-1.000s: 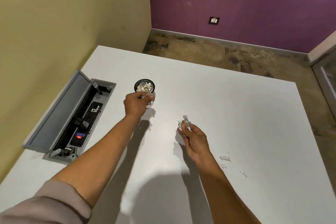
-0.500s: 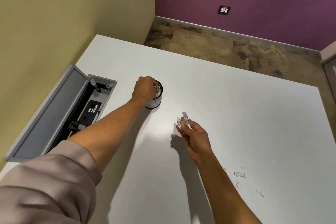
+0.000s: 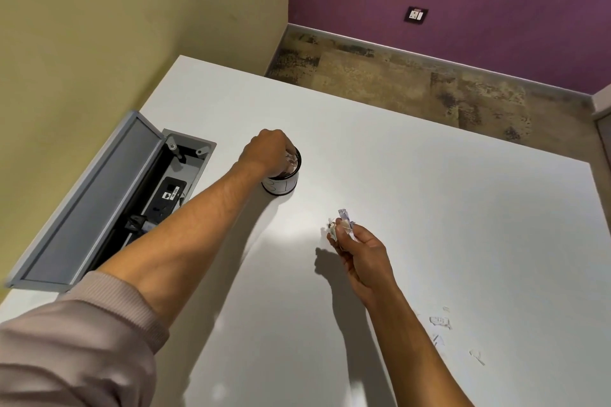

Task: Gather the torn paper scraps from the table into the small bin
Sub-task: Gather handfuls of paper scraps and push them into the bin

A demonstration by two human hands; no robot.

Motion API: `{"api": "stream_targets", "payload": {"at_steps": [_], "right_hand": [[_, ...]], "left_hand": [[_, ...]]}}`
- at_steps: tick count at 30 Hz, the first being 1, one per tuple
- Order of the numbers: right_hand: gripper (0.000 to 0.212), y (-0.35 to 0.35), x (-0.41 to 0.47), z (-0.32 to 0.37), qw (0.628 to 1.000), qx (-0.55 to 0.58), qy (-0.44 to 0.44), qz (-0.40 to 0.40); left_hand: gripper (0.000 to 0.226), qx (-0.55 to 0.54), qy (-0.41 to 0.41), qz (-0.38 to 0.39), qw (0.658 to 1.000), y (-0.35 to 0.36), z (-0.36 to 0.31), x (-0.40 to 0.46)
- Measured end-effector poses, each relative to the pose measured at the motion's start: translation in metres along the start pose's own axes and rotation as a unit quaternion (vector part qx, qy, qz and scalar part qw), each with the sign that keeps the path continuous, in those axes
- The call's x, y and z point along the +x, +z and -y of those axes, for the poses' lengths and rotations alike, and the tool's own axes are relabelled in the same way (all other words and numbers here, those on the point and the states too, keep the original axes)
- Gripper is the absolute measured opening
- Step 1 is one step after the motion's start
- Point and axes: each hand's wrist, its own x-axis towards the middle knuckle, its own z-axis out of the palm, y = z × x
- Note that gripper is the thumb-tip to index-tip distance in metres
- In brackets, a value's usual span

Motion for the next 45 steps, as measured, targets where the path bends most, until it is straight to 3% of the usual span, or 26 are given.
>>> {"api": "stream_targets", "payload": {"at_steps": [4, 9, 16, 23, 29, 32, 35, 37, 41, 45], "right_hand": [[0.013, -0.003, 0.0, -0.002, 1.0, -0.002, -0.005, 0.011], [0.017, -0.004, 0.002, -0.002, 1.0, -0.01, -0.007, 0.018], [0.019, -0.007, 0.007, -0.001, 1.0, -0.014, -0.009, 0.022], [0.02, -0.001, 0.009, 0.002, 0.999, -0.013, -0.001, 0.031], [0.012, 0.006, 0.014, 0.003, 0.999, -0.01, -0.007, 0.031], [0.013, 0.013, 0.018, 0.005, 0.999, -0.016, -0.004, 0.029], [0.014, 0.02, 0.024, 0.007, 1.0, -0.008, 0.003, 0.023], [0.013, 0.026, 0.028, 0.01, 1.0, -0.022, -0.003, 0.009], [0.011, 0.04, 0.039, 0.016, 0.992, -0.12, -0.032, -0.014], [0.01, 0.059, 0.054, 0.027, 0.972, -0.22, -0.083, -0.017]], "left_hand": [[0.04, 0.003, -0.011, 0.002, 1.0, -0.013, 0.003, 0.003], [0.019, 0.041, 0.006, -0.022, 0.999, -0.005, -0.002, 0.0], [0.029, 0.169, 0.031, 0.029, 0.985, 0.02, 0.0, 0.008], [0.027, 0.131, 0.041, 0.012, 0.99, 0.02, 0.009, 0.007], [0.023, -0.018, 0.07, -0.111, 0.991, 0.01, 0.015, -0.023], [0.027, -0.122, 0.099, -0.222, 0.962, 0.019, 0.018, -0.051], [0.027, -0.154, 0.072, -0.305, 0.937, 0.052, 0.029, -0.084], [0.029, -0.116, 0.074, -0.298, 0.944, 0.087, 0.041, -0.106], [0.038, -0.071, 0.06, -0.18, 0.979, 0.154, 0.067, -0.139], [0.053, 0.027, 0.069, -0.119, 0.99, 0.186, 0.083, -0.149]]}}
